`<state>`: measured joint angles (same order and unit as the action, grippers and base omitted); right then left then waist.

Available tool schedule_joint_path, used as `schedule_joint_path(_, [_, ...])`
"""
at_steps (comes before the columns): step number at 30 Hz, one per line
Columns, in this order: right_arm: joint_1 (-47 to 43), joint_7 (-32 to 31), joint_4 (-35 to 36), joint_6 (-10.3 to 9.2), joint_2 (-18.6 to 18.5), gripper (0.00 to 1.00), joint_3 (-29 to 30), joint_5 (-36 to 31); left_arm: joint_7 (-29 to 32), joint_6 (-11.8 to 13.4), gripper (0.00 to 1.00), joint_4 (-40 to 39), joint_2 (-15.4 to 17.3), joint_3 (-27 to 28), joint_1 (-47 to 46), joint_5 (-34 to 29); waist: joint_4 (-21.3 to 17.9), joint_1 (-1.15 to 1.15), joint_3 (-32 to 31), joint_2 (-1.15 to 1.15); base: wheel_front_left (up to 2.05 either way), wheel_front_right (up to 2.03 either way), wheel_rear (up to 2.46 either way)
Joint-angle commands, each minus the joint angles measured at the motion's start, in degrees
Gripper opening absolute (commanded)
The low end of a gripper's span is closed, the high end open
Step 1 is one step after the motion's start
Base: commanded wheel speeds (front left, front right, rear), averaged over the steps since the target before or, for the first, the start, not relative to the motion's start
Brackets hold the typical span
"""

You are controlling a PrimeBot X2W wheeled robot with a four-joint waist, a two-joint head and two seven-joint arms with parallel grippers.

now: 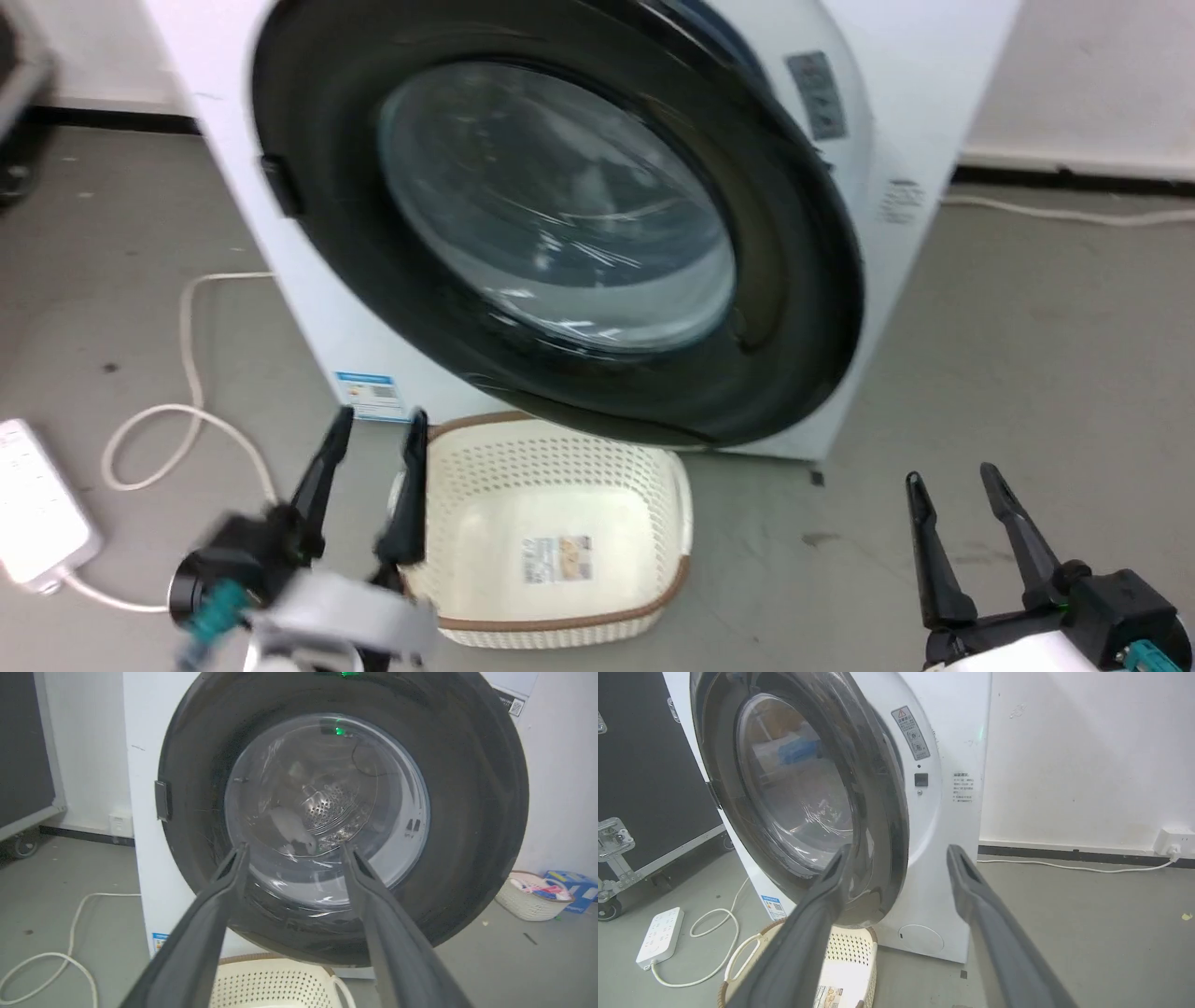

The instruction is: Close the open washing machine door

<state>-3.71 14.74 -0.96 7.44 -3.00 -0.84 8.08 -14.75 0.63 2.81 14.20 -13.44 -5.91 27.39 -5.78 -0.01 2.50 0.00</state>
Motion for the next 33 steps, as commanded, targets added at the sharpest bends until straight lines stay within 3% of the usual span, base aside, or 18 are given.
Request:
schedule_joint_path(1, [-1.09,0.26,0.36,0.05,0.07,1.0,-0.46,-0.21,-0.23,0.95,1.0,-1.65,-0.72,0.72,2.65,-6.77,2.13,0.01,-1.54,0.0,0.0,0.0,0.0])
schedule_joint_path(7, [-1.93,0.26,-0.52,0.05,0.06,1.0,-1.95,0.21,-0.24,2.76,1.0,-0.89,-2.23,1.55,7.31,-18.64,3.97,0.01,-2.09,0.0,0.0,0.0,0.0])
schedule_joint_path(8, [-1.98,0.26,-0.82,0.05,0.04,0.95,-2.36,0.36,-0.24,3.04,1.0,-0.17,-2.43,1.69,7.76,-19.41,4.18,0.01,-2.13,0.0,0.0,0.0,0.0])
schedule_joint_path(9, [-1.98,0.26,-1.08,0.05,-0.1,0.36,-2.87,0.32,-0.24,3.36,1.0,0.32,-2.84,2.06,8.06,-19.73,4.39,0.01,-2.15,0.0,0.0,0.0,0.0])
schedule_joint_path(10, [-1.97,0.26,-1.23,0.05,-0.25,0.0,-3.49,0.1,-0.24,3.65,1.0,0.62,-3.23,2.47,8.28,-19.99,4.64,0.01,-2.12,0.0,0.0,0.0,0.0])
schedule_joint_path(22, [6.35,0.2,-3.27,0.05,-3.58,0.0,-9.14,-1.1,-0.24,2.27,1.0,1.15,-5.75,2.98,5.77,-22.39,8.5,0.01,4.02,0.0,0.0,0.0,0.0])
schedule_joint_path(27, [14.67,-2.11,-7.58,0.05,-8.25,0.0,-10.14,-0.82,-0.25,1.55,1.0,1.29,-6.96,2.9,2.95,-23.13,11.11,0.01,8.67,0.0,0.0,0.0,0.0])
schedule_joint_path(33, [25.98,-5.79,-13.33,0.05,-15.8,0.0,-7.73,4.68,-0.25,1.33,1.0,0.48,-8.73,2.61,0.33,-23.81,14.22,0.01,13.68,0.0,0.0,0.0,0.0])
